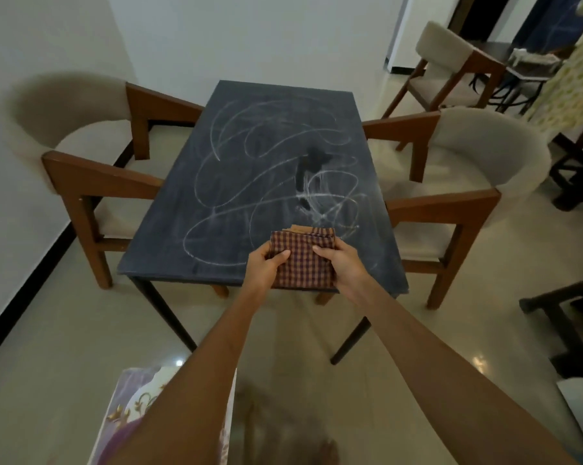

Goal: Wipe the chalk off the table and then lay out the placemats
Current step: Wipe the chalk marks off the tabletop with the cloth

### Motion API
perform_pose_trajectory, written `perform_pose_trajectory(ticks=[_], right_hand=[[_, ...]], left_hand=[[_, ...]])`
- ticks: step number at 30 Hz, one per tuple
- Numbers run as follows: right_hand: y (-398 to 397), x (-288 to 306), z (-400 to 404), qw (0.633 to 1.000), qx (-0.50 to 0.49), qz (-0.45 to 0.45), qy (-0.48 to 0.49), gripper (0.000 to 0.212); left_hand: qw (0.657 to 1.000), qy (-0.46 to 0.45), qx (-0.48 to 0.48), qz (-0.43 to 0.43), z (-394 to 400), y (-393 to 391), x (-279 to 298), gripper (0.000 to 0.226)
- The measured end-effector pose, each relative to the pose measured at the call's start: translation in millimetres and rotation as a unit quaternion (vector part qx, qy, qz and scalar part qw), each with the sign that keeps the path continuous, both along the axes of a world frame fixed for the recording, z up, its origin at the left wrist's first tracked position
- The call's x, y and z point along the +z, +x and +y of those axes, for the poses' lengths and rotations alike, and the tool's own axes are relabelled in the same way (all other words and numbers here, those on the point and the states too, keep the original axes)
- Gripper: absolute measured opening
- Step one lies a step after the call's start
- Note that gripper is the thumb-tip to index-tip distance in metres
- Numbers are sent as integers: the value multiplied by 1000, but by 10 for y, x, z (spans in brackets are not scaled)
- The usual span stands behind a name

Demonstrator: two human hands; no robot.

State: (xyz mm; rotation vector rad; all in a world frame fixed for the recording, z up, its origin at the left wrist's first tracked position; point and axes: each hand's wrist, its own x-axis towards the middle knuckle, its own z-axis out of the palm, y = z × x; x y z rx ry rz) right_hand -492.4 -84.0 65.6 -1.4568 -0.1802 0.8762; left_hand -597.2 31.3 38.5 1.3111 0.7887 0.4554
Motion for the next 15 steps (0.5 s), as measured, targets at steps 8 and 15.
perform_pose_trajectory(ticks=[8, 15], right_hand=[[995, 34, 946, 996, 86, 4, -19, 29], [1548, 5, 2135, 988, 154, 6, -29, 32]], left_hand=[[997, 28, 65, 21, 799, 751, 128, 20], [989, 41, 138, 43, 1874, 1194, 69, 11]])
